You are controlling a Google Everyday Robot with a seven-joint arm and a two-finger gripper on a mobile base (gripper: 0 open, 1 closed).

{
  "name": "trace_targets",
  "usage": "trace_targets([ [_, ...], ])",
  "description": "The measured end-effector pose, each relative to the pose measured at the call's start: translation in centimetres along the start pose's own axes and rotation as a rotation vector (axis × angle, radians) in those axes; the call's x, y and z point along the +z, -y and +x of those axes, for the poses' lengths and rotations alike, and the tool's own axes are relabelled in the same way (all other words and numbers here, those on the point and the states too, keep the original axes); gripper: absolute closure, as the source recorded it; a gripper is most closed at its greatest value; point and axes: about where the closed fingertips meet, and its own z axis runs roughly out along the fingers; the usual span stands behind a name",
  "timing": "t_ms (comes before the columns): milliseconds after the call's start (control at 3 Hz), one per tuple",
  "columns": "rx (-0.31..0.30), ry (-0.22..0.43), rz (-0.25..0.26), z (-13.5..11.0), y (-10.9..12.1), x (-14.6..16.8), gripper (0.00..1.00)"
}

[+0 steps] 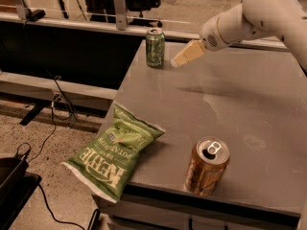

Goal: Pick green can

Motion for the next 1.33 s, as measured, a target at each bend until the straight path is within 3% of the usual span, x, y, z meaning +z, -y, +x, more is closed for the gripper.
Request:
trace_targets([
  [333, 0.021, 0.072, 0.009, -0.3, 0.4, 0.6, 0.0],
  [667, 0.062, 0.244, 0.028, -1.3, 1.6, 2.3, 0.0],
  [1000, 0.071, 0.373, 0.04, -2.6, 1.8, 4.0, 0.0],
  [1333, 0.042, 0.416, 0.024, -3.6, 1.4, 5.5, 0.0],
])
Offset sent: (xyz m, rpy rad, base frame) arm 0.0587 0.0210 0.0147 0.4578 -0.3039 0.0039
